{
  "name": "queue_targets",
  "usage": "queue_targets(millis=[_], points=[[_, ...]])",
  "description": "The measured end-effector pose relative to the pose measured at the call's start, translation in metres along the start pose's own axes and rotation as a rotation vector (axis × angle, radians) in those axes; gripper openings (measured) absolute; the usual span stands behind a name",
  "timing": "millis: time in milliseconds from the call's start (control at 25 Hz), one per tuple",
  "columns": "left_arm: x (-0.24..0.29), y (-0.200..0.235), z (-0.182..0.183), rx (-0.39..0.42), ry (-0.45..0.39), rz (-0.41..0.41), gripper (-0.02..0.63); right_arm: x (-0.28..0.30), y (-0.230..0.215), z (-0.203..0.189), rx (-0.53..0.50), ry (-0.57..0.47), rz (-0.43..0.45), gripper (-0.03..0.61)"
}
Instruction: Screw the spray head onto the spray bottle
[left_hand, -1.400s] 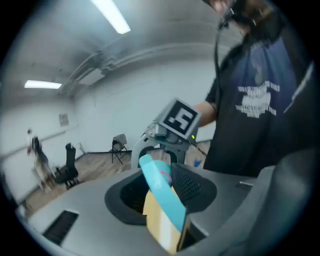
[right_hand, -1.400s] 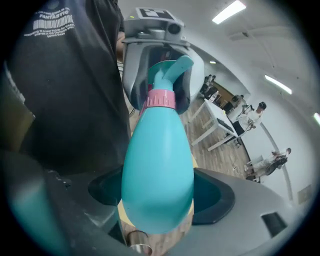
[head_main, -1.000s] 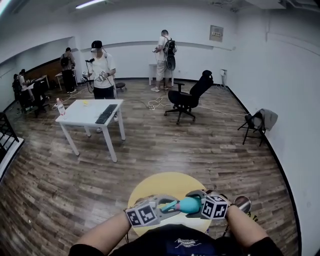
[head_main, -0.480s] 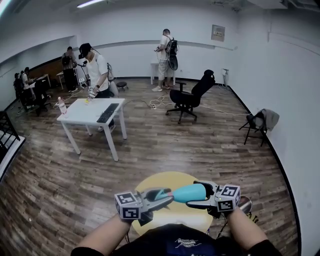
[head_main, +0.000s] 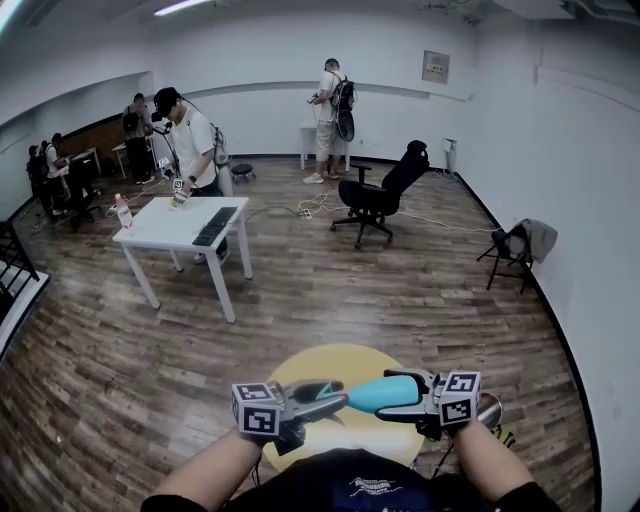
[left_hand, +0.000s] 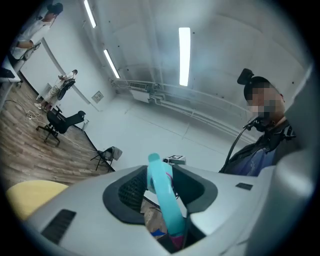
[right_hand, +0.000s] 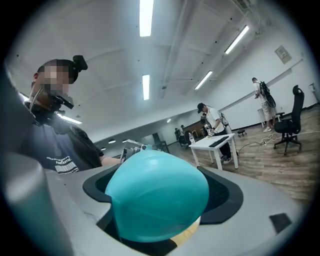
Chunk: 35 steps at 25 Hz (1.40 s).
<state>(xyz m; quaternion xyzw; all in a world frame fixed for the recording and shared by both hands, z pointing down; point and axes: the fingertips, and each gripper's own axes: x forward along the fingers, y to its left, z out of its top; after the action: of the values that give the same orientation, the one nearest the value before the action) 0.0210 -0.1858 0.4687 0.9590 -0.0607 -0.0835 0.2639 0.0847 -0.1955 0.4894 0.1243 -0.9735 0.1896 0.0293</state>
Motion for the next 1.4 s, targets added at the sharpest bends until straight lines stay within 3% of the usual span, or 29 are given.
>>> queue_targets(millis=[120,280,360,440,520,640,680,840,960,1040,1120,1400], points=[[-0.034,0.025,0.019,-0.104,-0.124,0.087,0.229,-0.015,-0.010,-0.001,-0.007,-0.012,-0.042,0.486],[-0.118,0.089,0.039,-0.319,-0.406,0.329,0.284,-0.035,-0.031,0.001,-0.031,-0.033,-0.145,0.486],[-0.128,0.097,0.042,-0.390,-0.470,0.321,0.301,-0.038,-0.033,0.001,-0.049,-0.027,-0.163,0.486],[-0.102,0.080,0.039,-0.355,-0.397,0.235,0.326,-0.034,-0.030,-0.001,-0.062,-0.007,-0.148,0.486],[-0.058,0.056,0.019,-0.235,-0.199,0.167,0.333,-0.023,-0.021,-0.003,-0.077,0.018,-0.114,0.486],[0.002,0.019,-0.018,0.093,0.150,0.098,0.312,-0.004,-0.007,-0.003,-0.075,0.033,-0.047,0.486],[0.013,0.006,-0.021,0.216,0.211,0.069,0.201,-0.001,-0.004,-0.002,-0.056,0.023,-0.020,0.485],[0.021,-0.028,-0.023,0.576,0.337,-0.005,0.175,-0.009,0.010,-0.004,-0.006,-0.011,0.056,0.485],[0.020,-0.033,-0.030,0.731,0.423,-0.021,0.176,-0.008,0.015,-0.010,-0.033,0.023,0.061,0.483],[0.020,-0.032,-0.035,0.770,0.453,-0.021,0.178,-0.008,0.015,-0.016,-0.034,0.046,0.064,0.483],[0.021,-0.029,-0.036,0.730,0.445,-0.014,0.179,-0.010,0.014,-0.019,-0.016,0.052,0.069,0.483],[0.002,-0.011,-0.046,0.361,0.244,0.045,0.179,0.004,0.008,-0.030,0.043,0.039,0.063,0.485]])
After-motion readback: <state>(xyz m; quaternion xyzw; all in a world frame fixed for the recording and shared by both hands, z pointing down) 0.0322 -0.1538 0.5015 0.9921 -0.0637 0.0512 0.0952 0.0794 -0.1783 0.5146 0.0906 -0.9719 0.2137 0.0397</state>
